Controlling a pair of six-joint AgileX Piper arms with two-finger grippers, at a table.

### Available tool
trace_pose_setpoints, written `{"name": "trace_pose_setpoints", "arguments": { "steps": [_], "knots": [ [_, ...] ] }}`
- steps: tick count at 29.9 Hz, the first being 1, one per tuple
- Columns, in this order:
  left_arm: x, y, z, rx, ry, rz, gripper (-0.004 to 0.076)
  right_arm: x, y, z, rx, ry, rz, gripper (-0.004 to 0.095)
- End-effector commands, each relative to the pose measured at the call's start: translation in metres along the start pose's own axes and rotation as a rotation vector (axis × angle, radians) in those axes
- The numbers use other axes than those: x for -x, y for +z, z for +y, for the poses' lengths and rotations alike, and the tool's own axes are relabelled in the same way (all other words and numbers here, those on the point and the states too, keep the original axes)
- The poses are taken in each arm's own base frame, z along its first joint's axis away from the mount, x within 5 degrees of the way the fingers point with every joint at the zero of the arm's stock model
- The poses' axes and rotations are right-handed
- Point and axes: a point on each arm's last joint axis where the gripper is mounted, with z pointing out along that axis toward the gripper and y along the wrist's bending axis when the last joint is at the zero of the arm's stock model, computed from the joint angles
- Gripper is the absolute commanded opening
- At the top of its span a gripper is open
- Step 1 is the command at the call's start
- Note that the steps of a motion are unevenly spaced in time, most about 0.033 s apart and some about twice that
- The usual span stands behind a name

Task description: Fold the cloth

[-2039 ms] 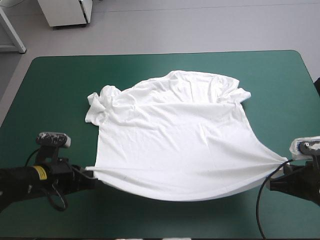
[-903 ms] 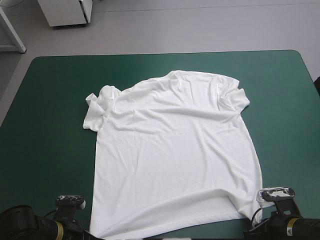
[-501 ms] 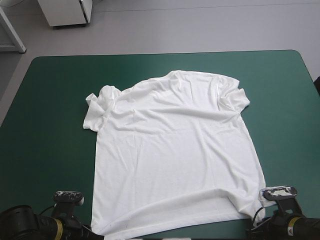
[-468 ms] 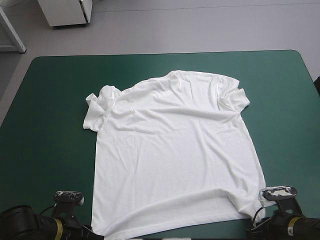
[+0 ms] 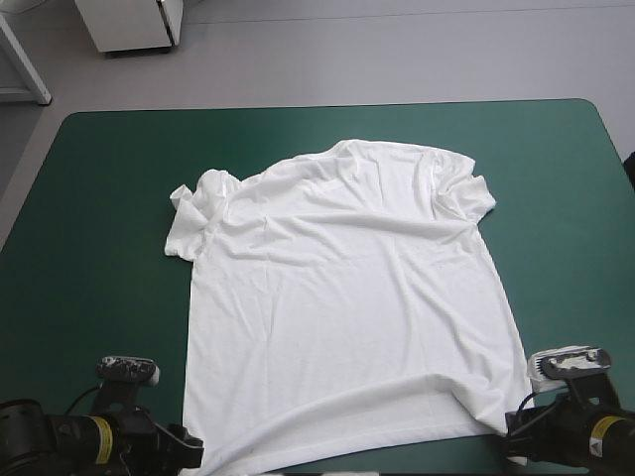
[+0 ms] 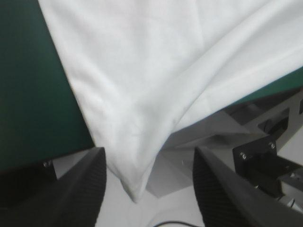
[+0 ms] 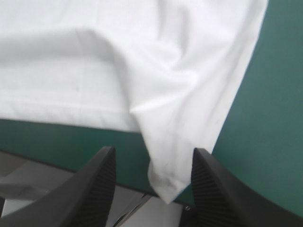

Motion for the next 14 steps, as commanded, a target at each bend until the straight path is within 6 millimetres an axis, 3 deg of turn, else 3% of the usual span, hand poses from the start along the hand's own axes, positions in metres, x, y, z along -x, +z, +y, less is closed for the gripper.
{"name": "trace_pose_setpoints", "arguments": {
  "steps": [1,5,8,14],
  "knots": [
    [0.018,-0.025,-0.006,0.047,0.033,-0.111,0.0428,0.027,-0.026,-0.005,-0.111,-0.062,-0.146,0.0476],
    [0.050,-0.045,-0.011,0.184,0.089,-0.303,0.0427,0.054,-0.027,-0.014,-0.309,-0.146,-0.158,0.0476],
    [0.080,-0.056,-0.018,0.342,0.159,-0.446,0.0427,0.081,-0.013,-0.013,-0.413,-0.228,-0.089,0.0477],
    [0.124,-0.062,-0.035,0.508,0.261,-0.457,0.0403,0.150,0.015,0.010,-0.391,-0.337,-0.090,0.0477]
  ]
}}
